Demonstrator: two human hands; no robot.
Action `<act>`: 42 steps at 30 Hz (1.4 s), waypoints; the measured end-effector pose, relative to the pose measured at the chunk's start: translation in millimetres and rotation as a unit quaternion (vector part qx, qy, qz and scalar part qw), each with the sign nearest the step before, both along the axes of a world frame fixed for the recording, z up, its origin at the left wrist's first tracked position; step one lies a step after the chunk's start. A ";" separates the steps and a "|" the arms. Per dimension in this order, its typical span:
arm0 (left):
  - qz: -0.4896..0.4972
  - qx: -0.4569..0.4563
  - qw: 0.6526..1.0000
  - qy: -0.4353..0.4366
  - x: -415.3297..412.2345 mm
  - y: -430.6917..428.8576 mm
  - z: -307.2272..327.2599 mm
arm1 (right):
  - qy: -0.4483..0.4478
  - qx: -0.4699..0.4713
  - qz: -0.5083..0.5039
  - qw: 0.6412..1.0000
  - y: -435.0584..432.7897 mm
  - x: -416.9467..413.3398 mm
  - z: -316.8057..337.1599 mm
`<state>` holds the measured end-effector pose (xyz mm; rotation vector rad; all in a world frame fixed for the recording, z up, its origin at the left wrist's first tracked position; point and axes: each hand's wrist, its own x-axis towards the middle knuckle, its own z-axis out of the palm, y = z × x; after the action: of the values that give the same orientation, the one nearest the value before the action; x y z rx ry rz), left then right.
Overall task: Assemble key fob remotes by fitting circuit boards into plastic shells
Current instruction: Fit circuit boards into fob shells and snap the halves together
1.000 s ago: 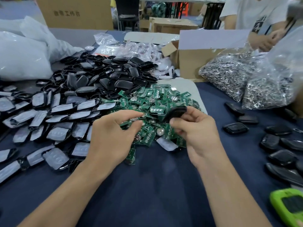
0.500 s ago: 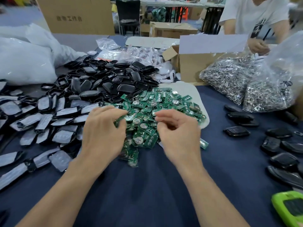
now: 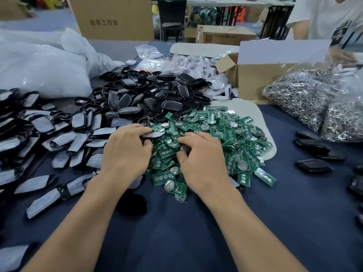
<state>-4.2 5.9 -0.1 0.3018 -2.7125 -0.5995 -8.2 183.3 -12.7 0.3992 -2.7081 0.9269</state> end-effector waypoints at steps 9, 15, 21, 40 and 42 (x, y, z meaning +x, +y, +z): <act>-0.068 0.106 0.992 0.023 -37.1 26.0 25.0 | -0.037 -0.304 -0.028 0.952 15.4 3.9 5.1; -0.084 0.000 0.992 -0.094 -98.2 55.3 30.8 | -0.093 -0.431 -0.067 0.895 26.6 -4.5 11.7; -0.014 0.050 0.999 -0.004 -96.8 56.6 31.7 | -0.084 -0.416 -0.072 0.903 28.9 -5.4 11.4; -0.170 0.458 0.865 0.115 9.5 61.2 -0.9 | -0.171 -0.597 -0.018 0.784 29.1 5.7 27.5; -0.179 0.473 0.857 0.102 8.8 59.1 -2.4 | -0.181 -0.612 -0.011 0.770 28.3 4.8 27.3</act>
<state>4.6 65.0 -2.6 -0.0563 -2.0622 -1.9298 -3.5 211.5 14.5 -0.1205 -1.6972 2.6041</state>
